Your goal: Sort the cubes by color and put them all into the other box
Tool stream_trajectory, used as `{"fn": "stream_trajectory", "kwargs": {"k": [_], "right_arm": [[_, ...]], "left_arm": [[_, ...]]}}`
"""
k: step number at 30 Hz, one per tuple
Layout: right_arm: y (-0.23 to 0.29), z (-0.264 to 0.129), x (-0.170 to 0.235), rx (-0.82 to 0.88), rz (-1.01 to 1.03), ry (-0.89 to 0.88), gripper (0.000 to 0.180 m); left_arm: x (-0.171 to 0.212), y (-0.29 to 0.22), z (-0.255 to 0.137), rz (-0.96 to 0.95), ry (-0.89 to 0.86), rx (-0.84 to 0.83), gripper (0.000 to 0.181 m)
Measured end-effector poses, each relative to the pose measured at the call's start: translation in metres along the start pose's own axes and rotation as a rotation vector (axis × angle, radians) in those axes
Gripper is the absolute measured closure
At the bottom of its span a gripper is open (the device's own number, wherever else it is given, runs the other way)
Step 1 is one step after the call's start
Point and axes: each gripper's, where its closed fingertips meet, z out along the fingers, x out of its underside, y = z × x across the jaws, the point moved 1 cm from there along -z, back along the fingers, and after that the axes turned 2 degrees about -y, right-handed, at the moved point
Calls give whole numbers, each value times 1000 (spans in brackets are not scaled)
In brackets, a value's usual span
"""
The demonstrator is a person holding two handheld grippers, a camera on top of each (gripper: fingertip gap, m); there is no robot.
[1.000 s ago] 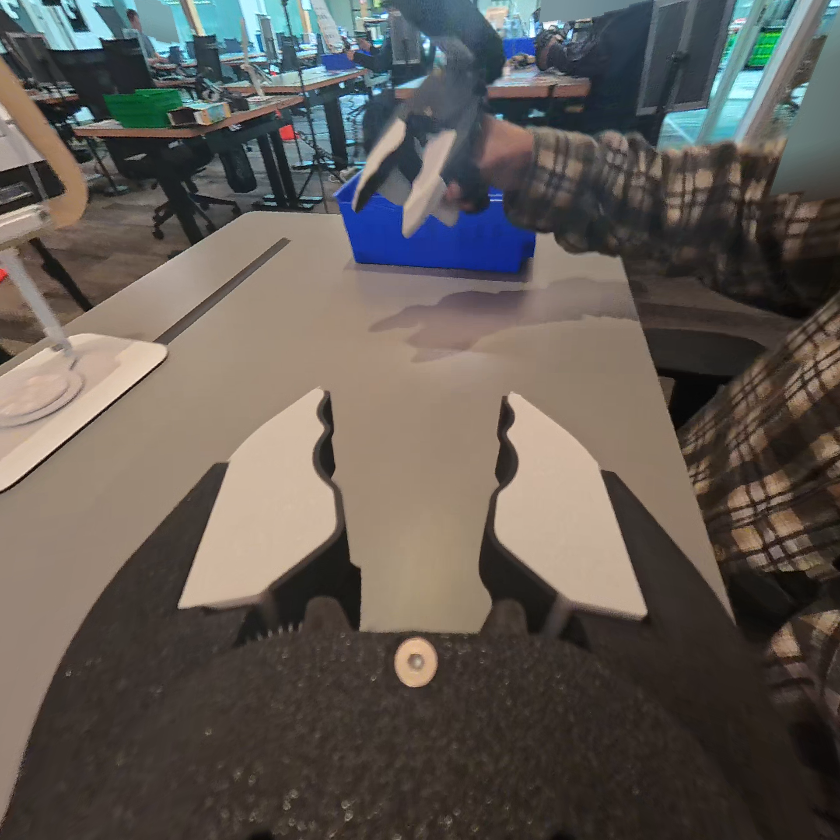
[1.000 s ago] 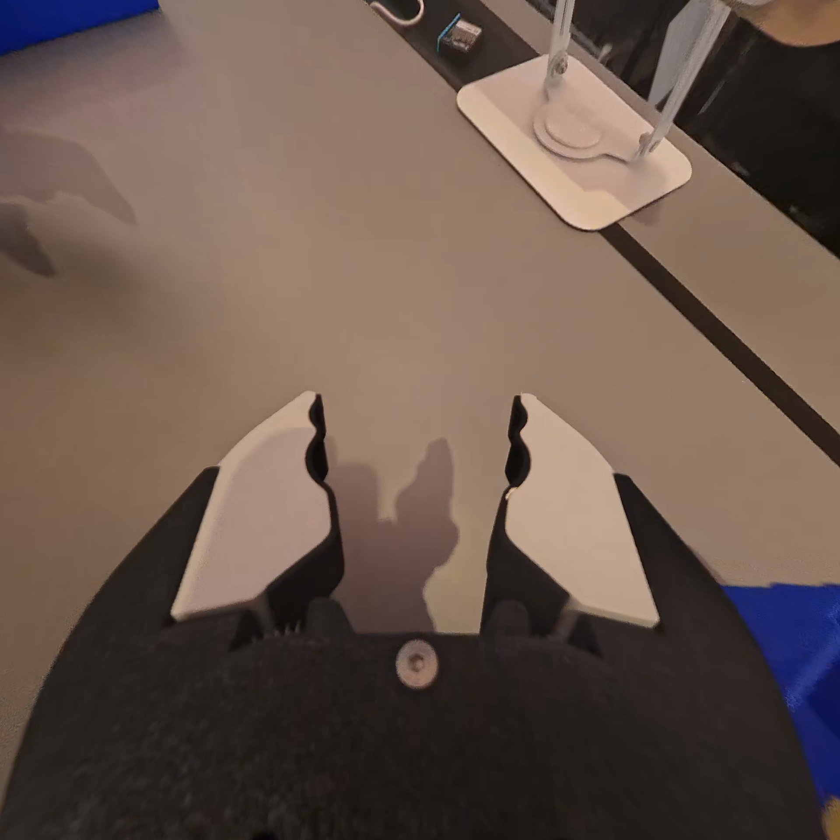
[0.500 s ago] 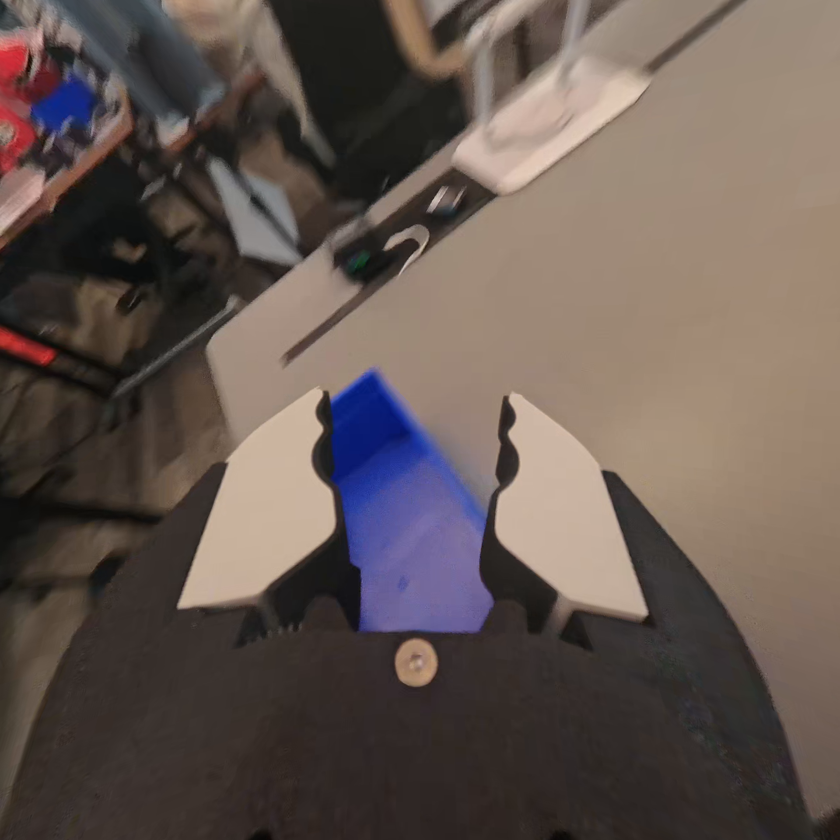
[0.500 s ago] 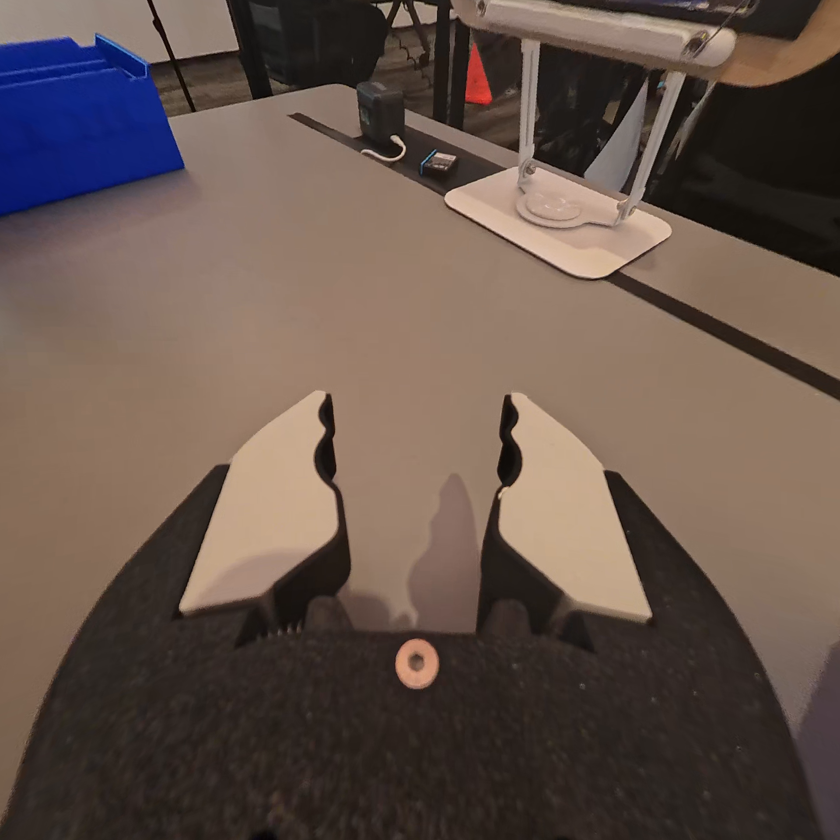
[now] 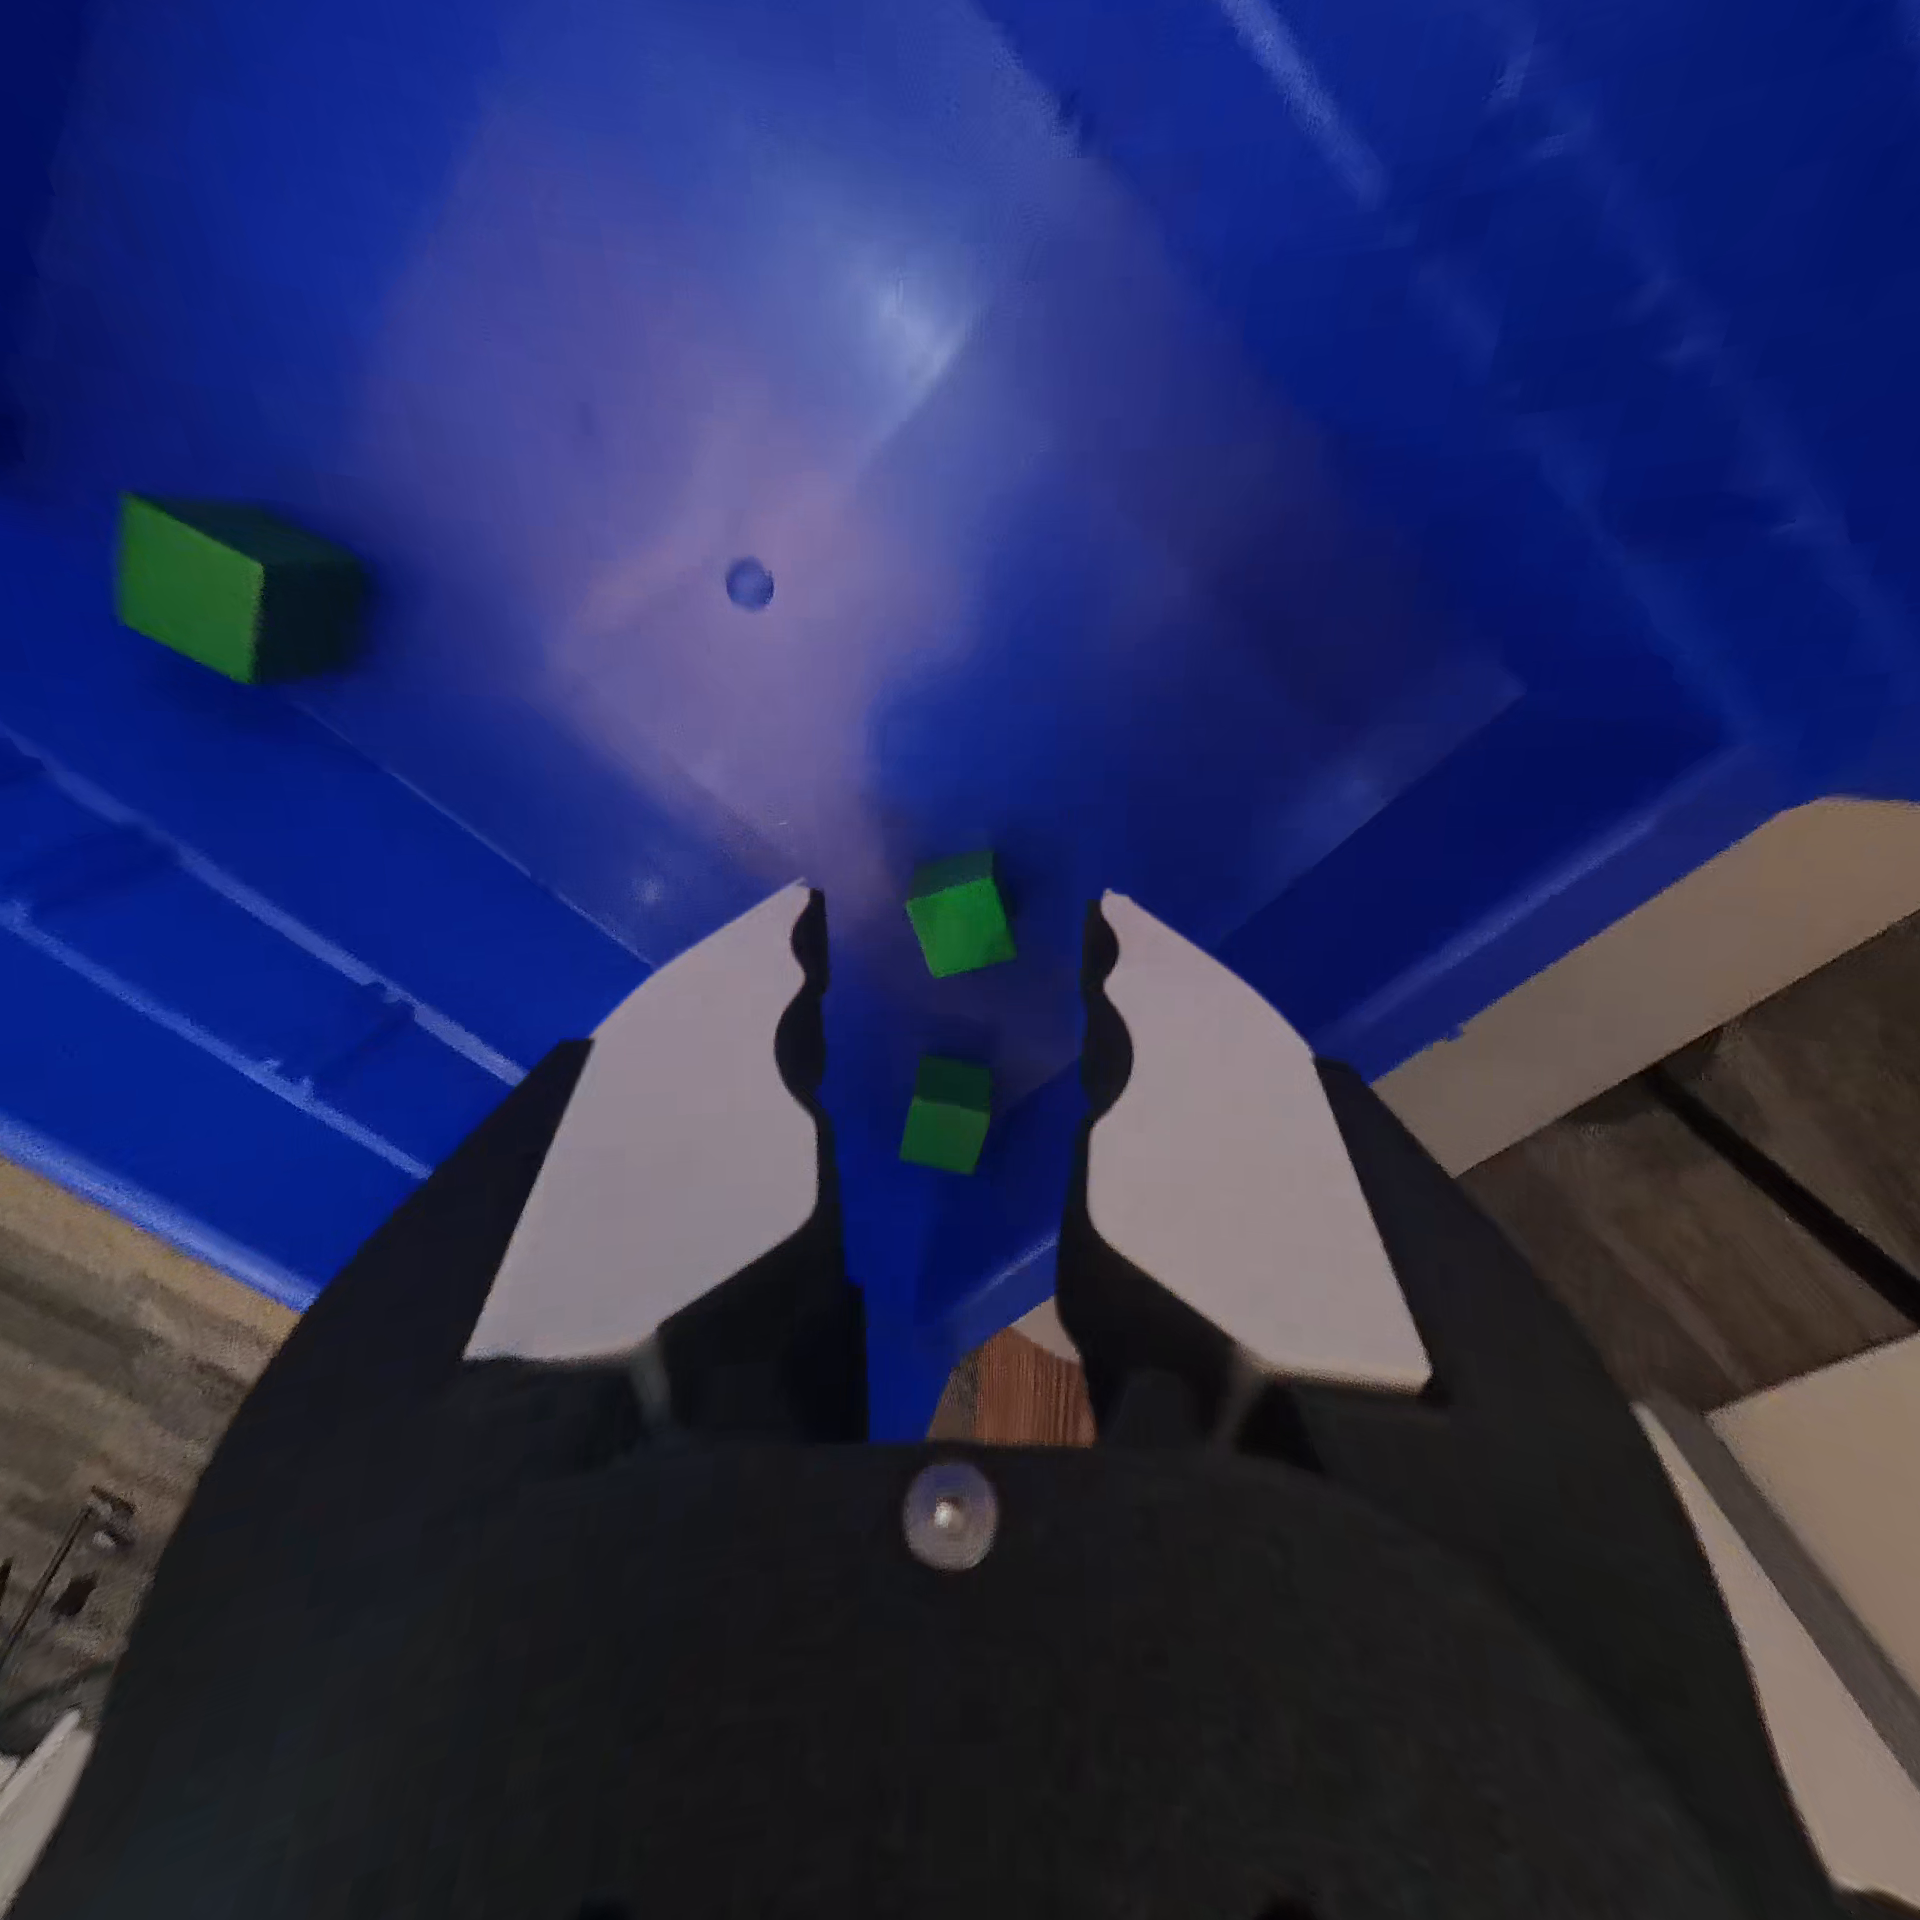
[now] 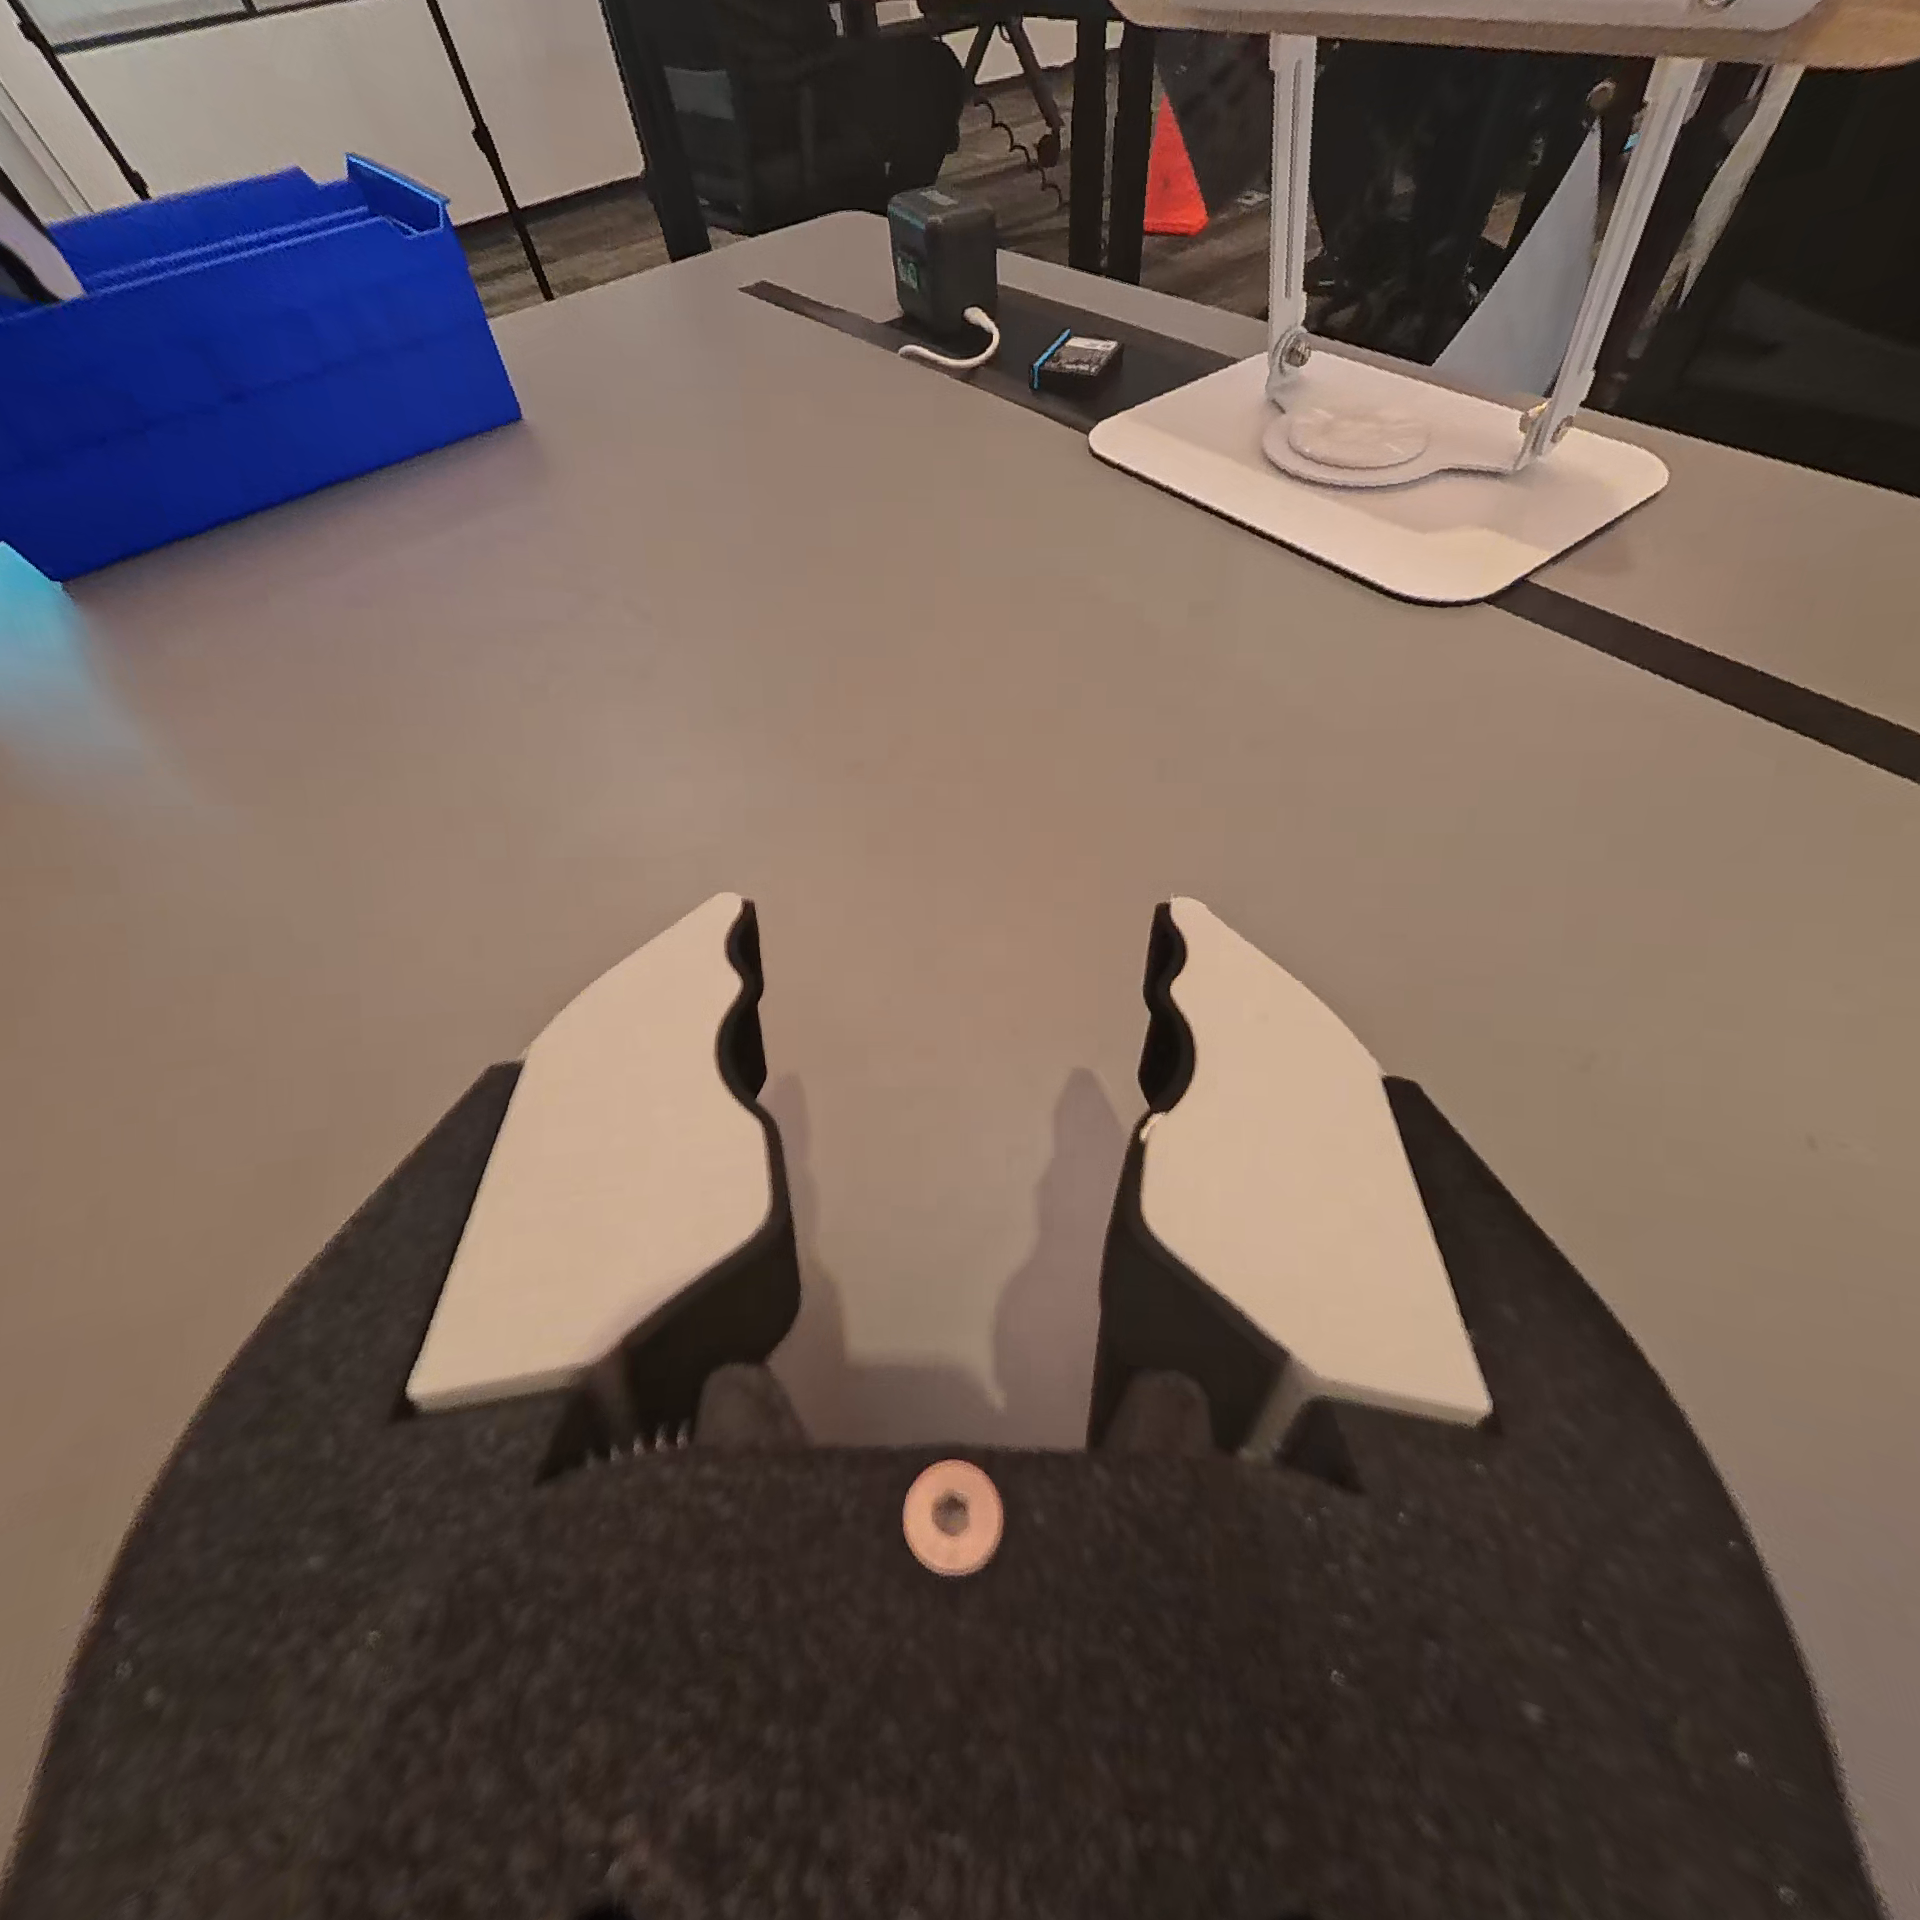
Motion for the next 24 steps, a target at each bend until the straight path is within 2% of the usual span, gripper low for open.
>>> {"fn": "stream_trajectory", "kwargs": {"k": [4, 10, 12, 16, 19, 21, 24], "right_arm": [[1, 0, -1, -5, -3, -3, 109], [2, 1, -1, -8, -7, -2, 108], [2, 0, -4, -8, -6, -12, 108], [3, -4, -10, -10, 16, -37, 109], [6, -7, -22, -14, 44, -80, 109], [10, -7, -33, -39, 96, -111, 109], [22, -5, -52, -147, 233, -176, 109]], "left_arm": [[9, 3, 13, -61, 28, 18, 143], [22, -1, 30, -142, 86, 56, 145], [24, 0, 34, -174, 93, 62, 159], [14, 13, 17, -189, 41, -16, 159], [-42, 24, -32, -176, -240, -97, 159], [-101, 16, -74, -101, -498, -135, 160], [-197, -26, -130, 85, -846, -156, 160]]}}
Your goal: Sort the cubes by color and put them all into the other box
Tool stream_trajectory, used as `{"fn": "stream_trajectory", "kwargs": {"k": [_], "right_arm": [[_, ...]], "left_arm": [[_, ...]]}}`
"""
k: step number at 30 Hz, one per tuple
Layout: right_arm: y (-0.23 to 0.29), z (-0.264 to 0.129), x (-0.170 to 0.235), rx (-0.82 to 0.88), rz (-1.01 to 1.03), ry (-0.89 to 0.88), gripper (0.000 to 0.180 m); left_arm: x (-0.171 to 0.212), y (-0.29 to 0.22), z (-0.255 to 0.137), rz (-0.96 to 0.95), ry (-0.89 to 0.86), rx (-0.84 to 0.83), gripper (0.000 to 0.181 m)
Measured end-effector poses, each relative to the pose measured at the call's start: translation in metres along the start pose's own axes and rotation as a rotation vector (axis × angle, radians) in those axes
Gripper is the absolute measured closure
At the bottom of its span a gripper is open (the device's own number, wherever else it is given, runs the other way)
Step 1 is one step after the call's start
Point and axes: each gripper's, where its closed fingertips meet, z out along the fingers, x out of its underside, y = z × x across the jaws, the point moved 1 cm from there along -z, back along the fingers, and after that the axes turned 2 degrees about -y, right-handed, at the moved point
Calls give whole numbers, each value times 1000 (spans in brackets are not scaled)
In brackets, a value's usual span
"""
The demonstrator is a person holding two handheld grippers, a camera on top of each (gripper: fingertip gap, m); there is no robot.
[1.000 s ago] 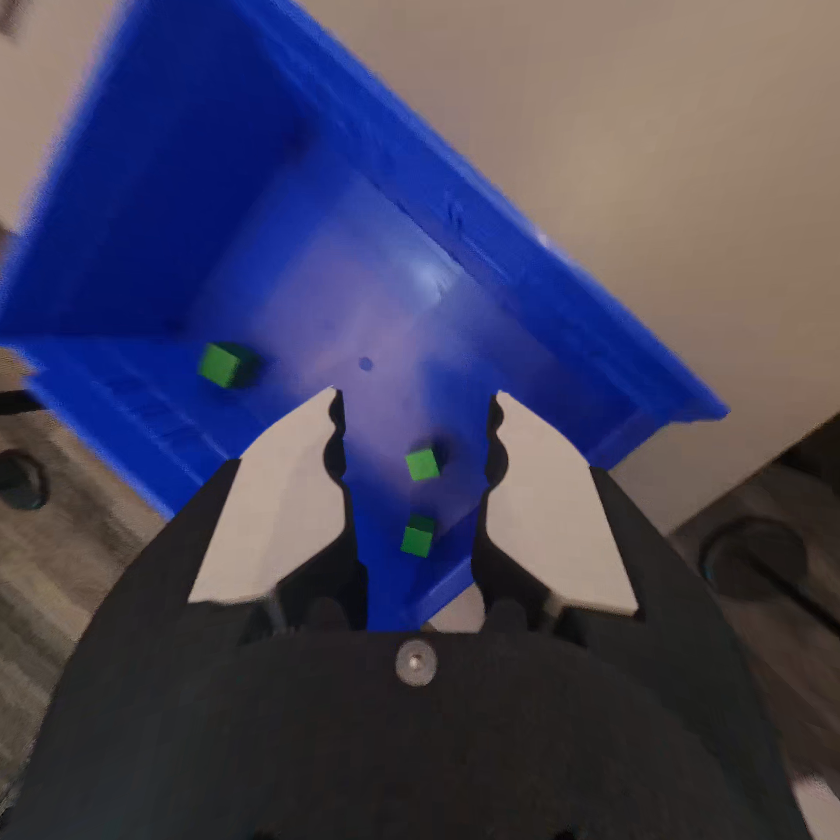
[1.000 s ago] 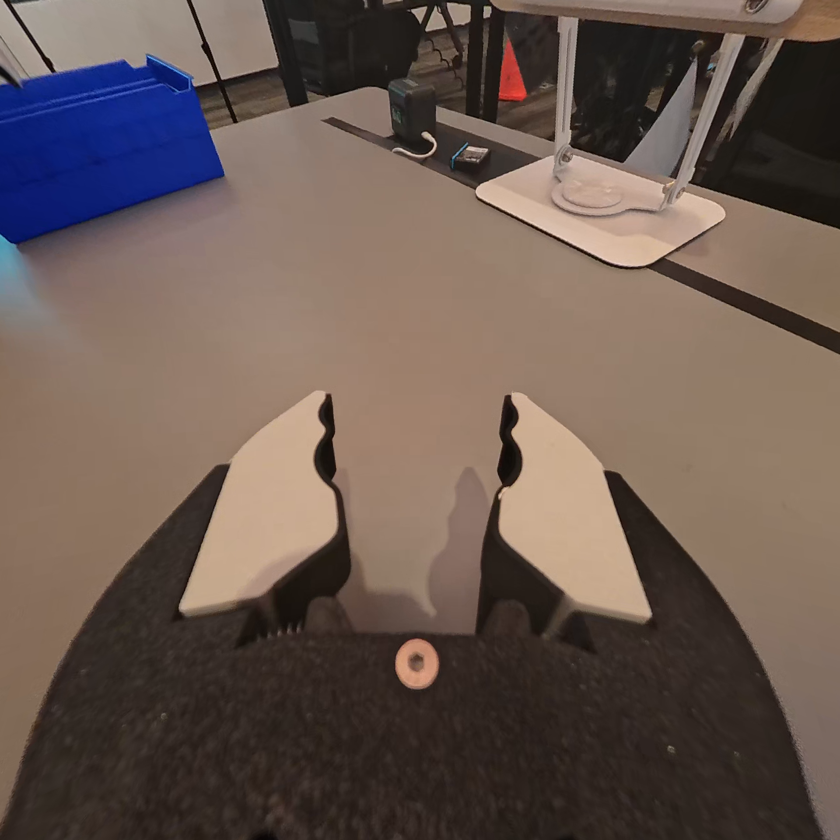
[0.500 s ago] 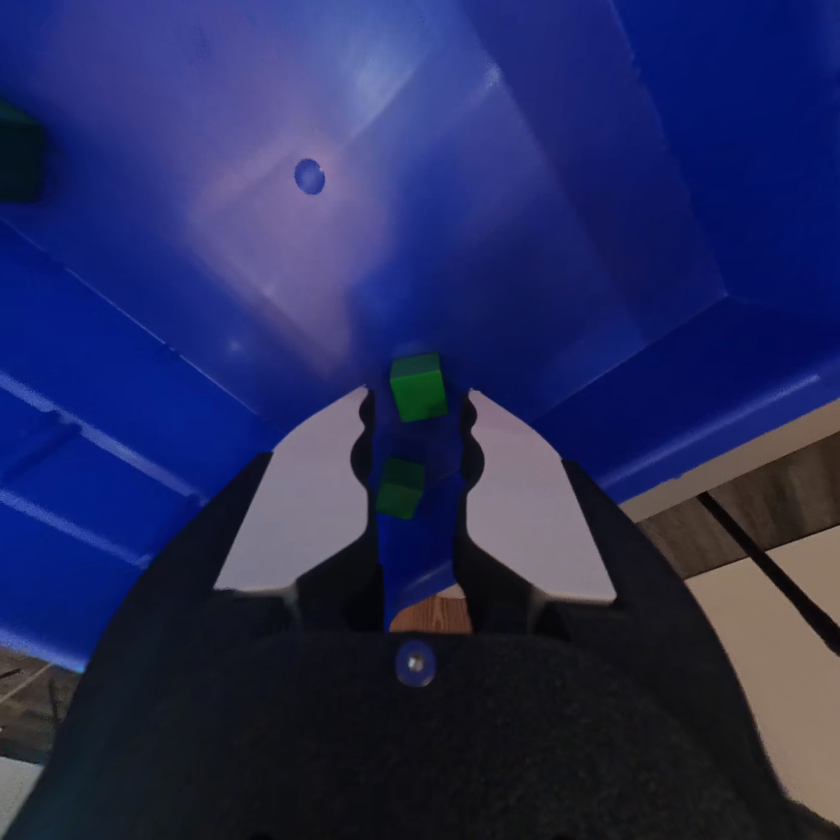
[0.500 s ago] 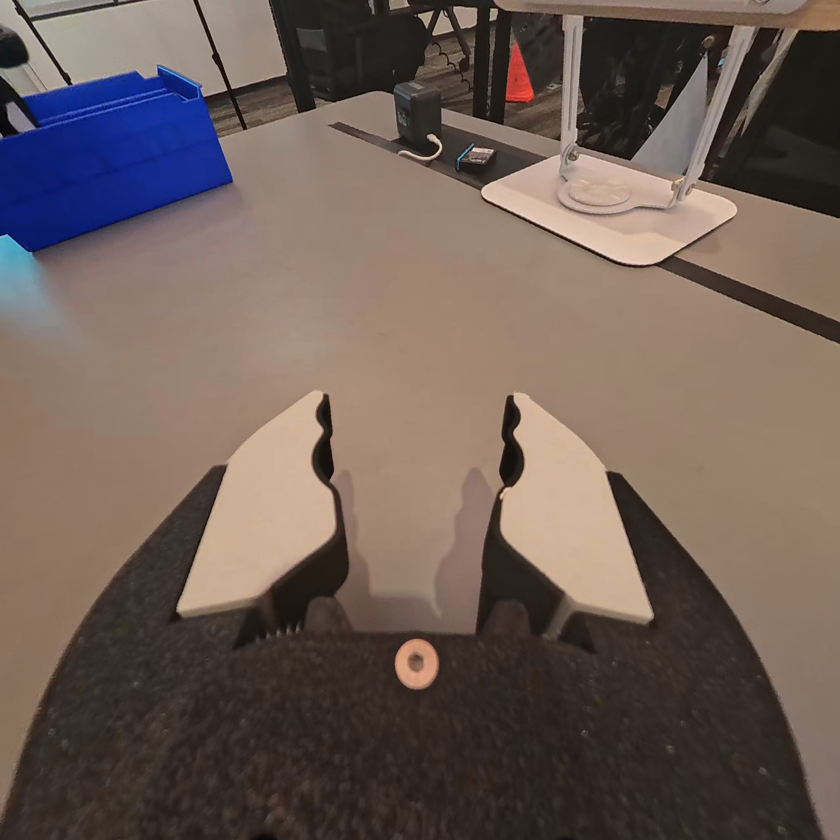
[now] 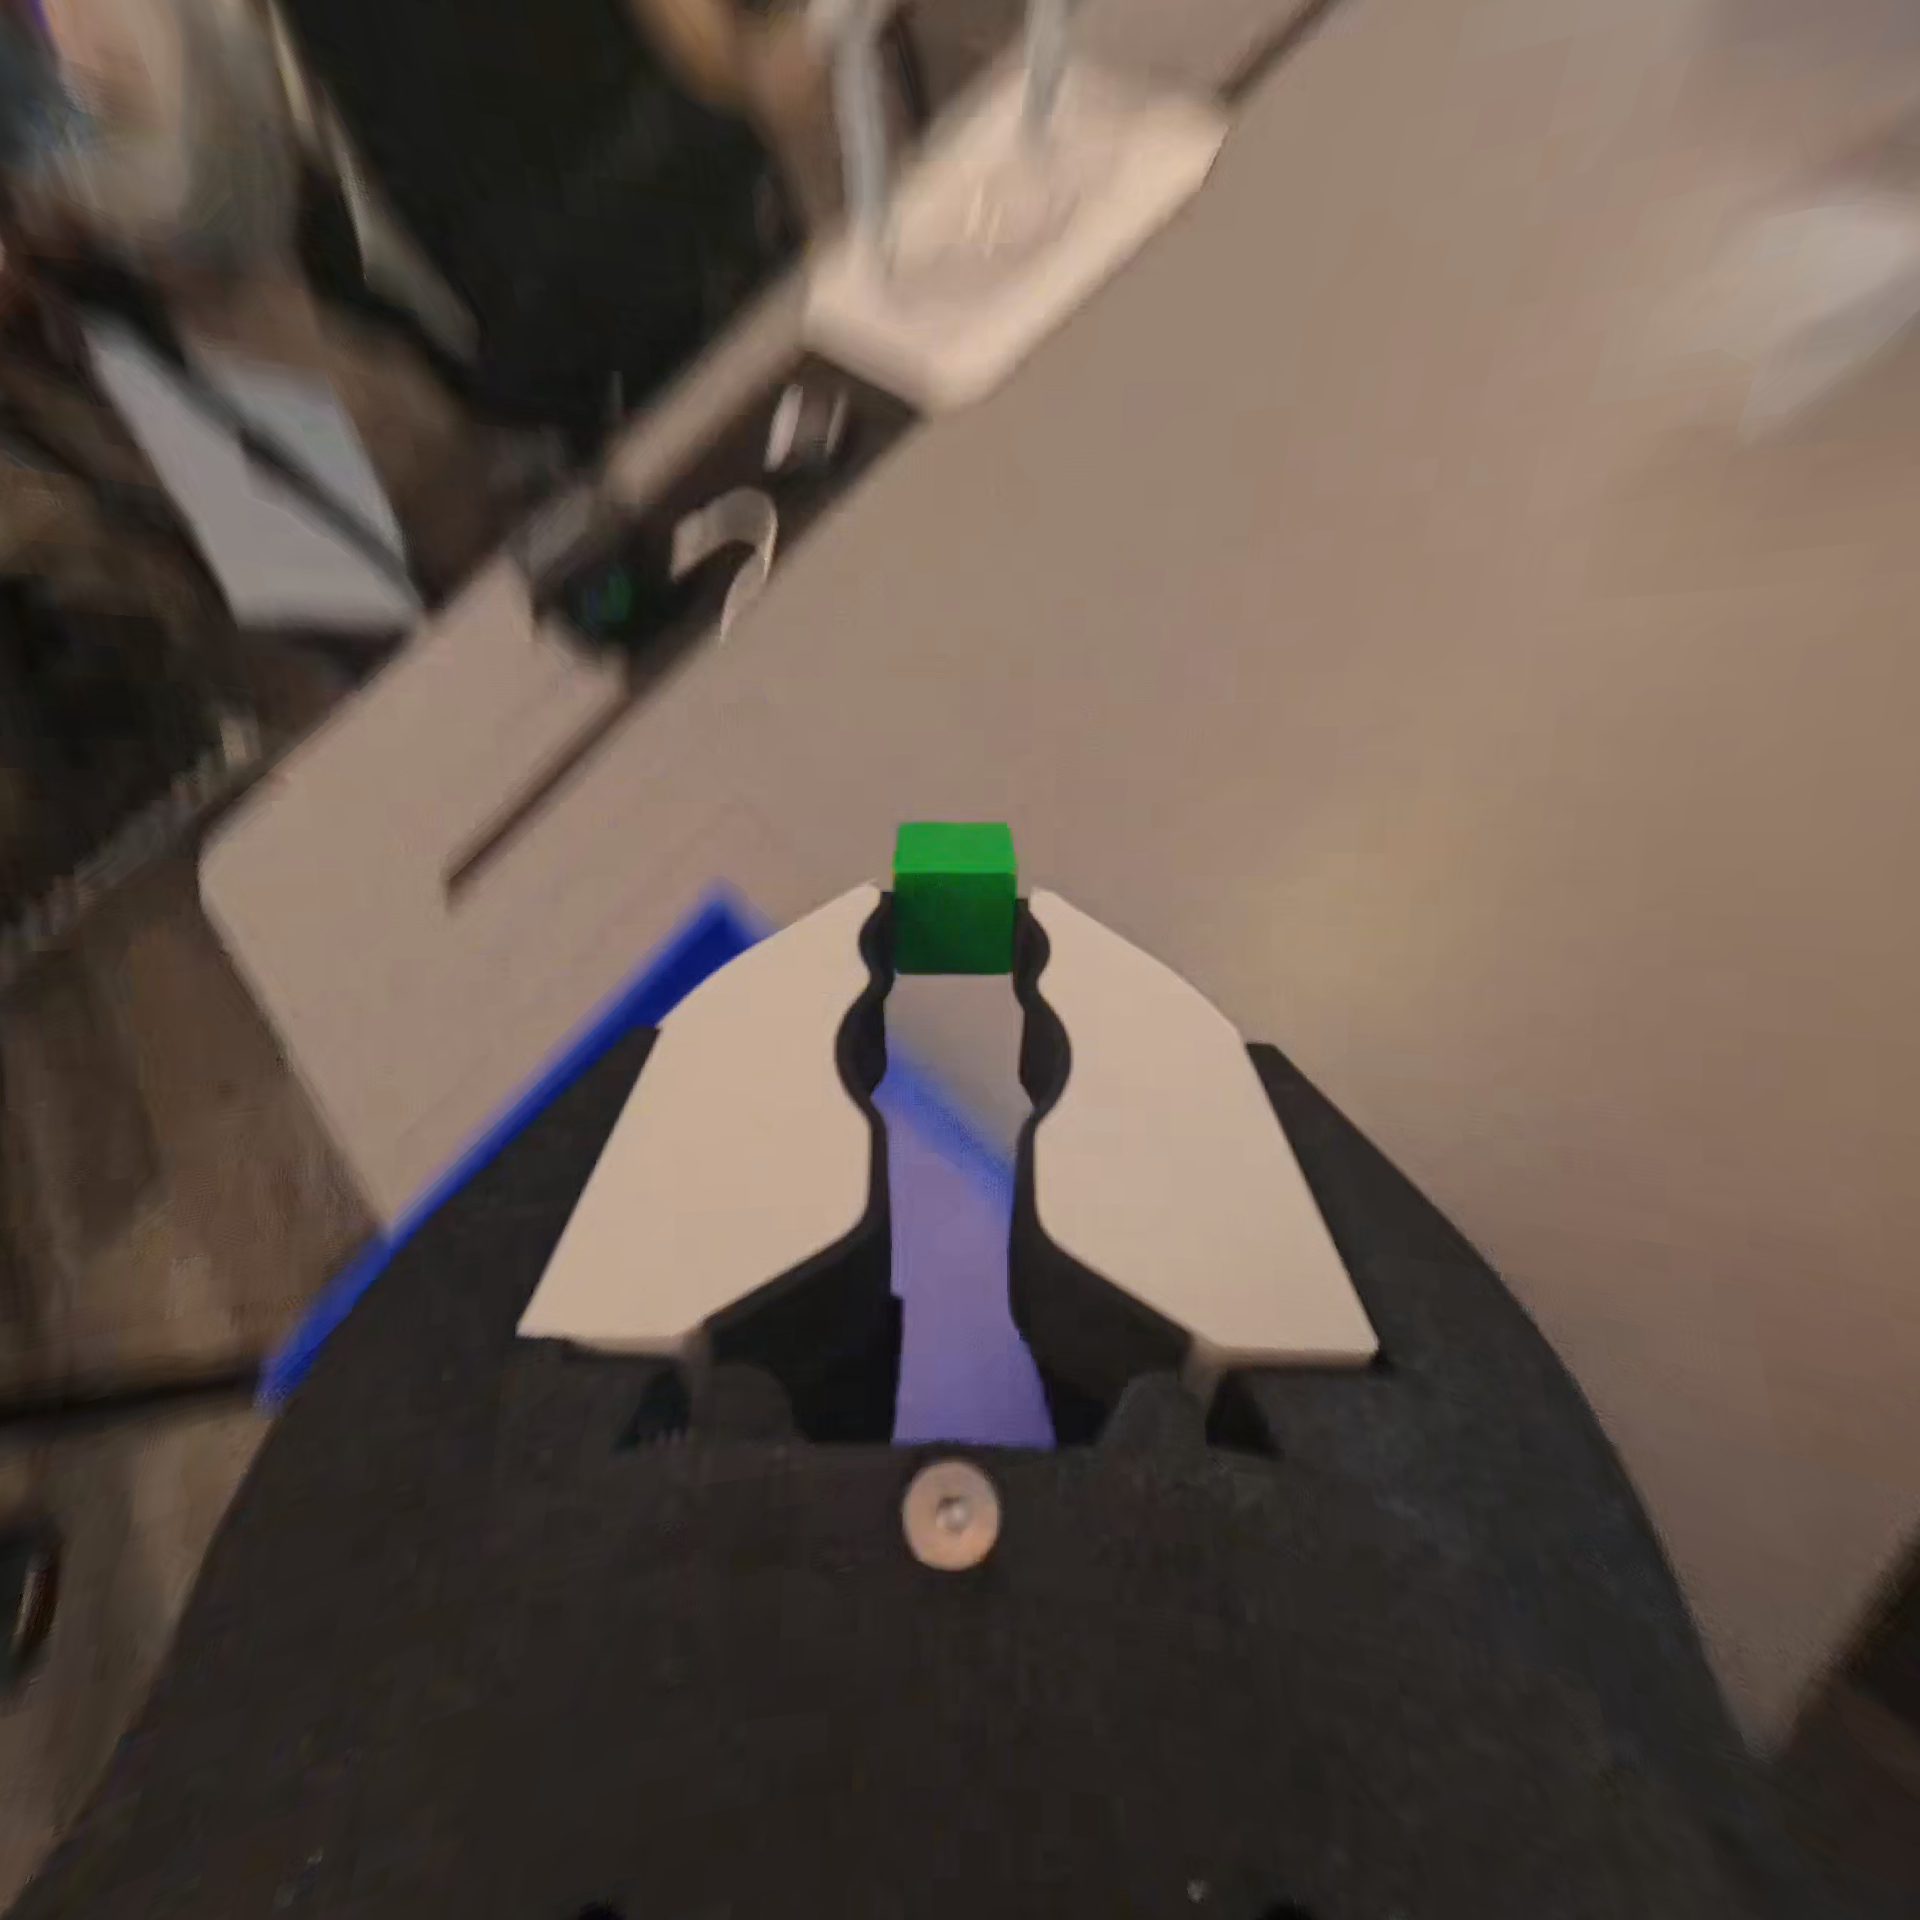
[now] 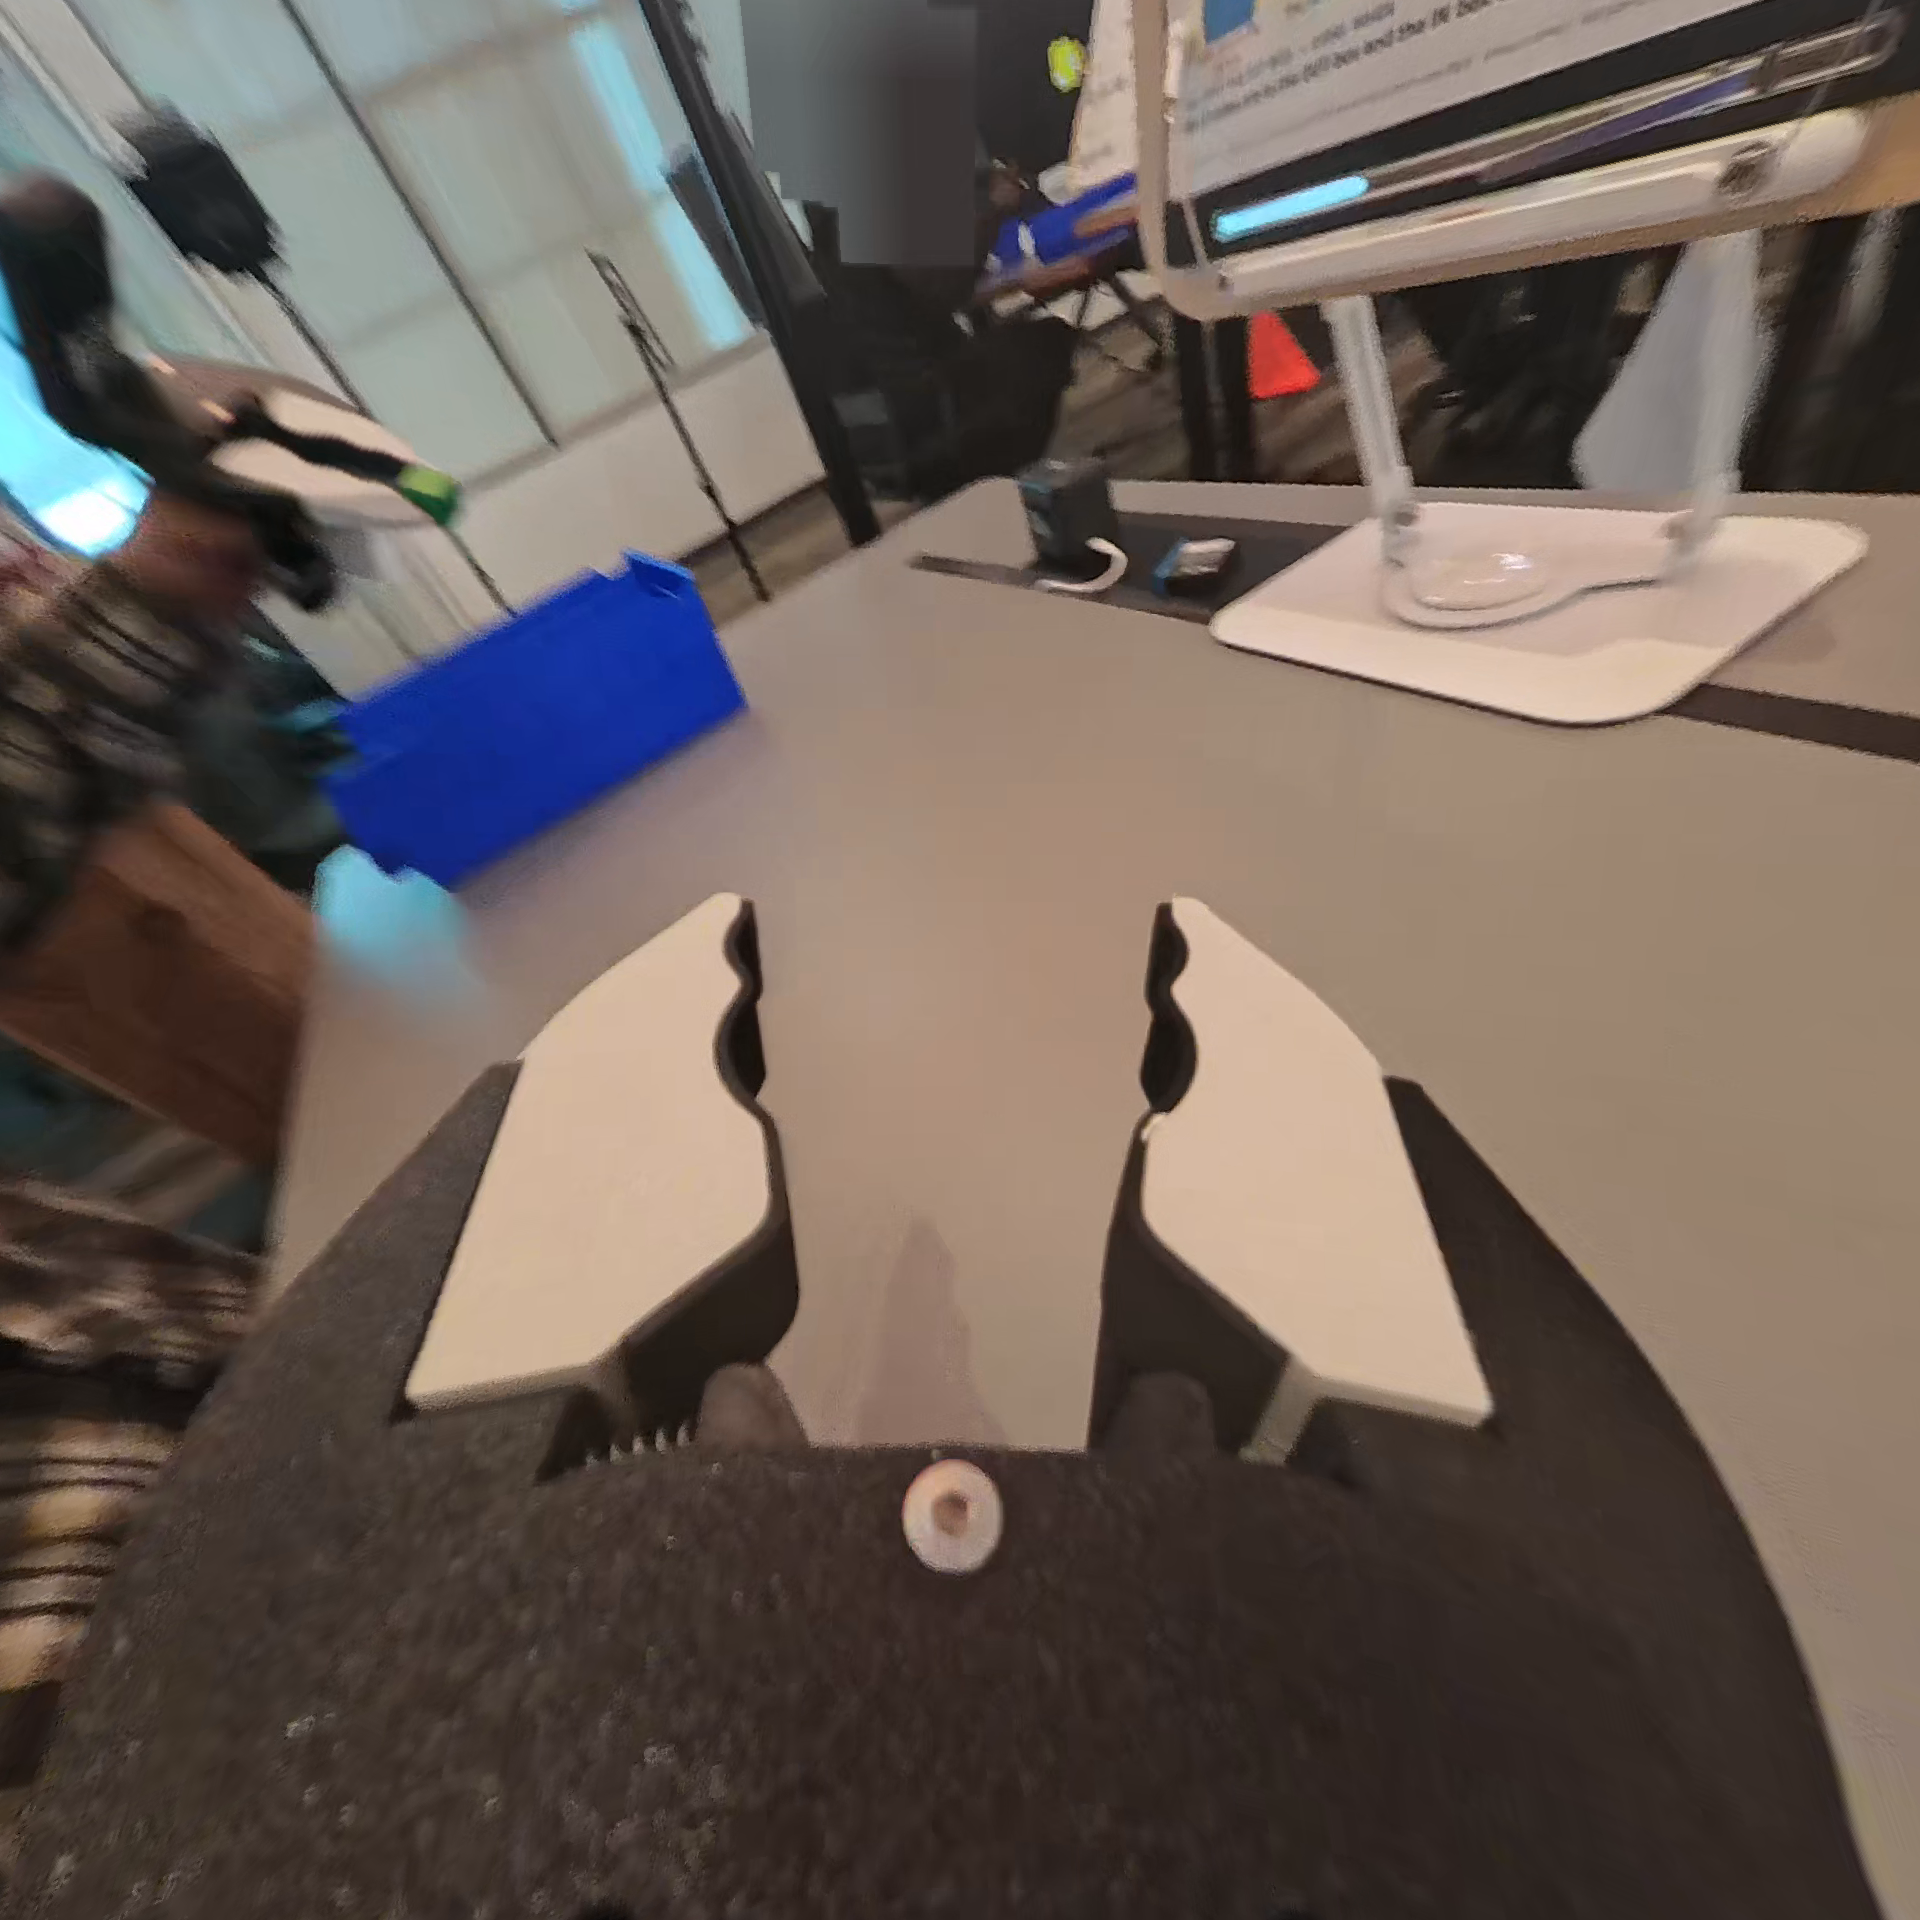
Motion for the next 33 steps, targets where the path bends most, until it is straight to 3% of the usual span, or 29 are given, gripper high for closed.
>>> {"fn": "stream_trajectory", "kwargs": {"k": [5, 9, 15, 20, 24, 28, 31, 33], "right_arm": [[44, 20, -26, -277, 288, -43, 105], [86, 36, -42, -496, 555, 3, 107], [122, 50, -49, -627, 794, 110, 114], [133, 49, -53, -634, 783, 153, 126], [137, 46, -58, -657, 791, 143, 154], [134, 34, -60, -615, 754, 168, 158], [115, 7, -72, -485, 643, 199, 158], [83, -25, -78, -282, 515, 252, 158]], "left_arm": [[-136, -98, 56, 150, -447, 188, 160], [-183, -175, 103, 189, -624, 372, 160], [-204, -245, 143, 195, -713, 548, 160], [-206, -267, 155, 235, -702, 585, 160], [-210, -276, 155, 252, -709, 601, 160], [-216, -281, 156, 234, -689, 598, 157], [-211, -282, 157, 165, -597, 619, 107], [-199, -283, 152, 160, -543, 629, 93]]}}
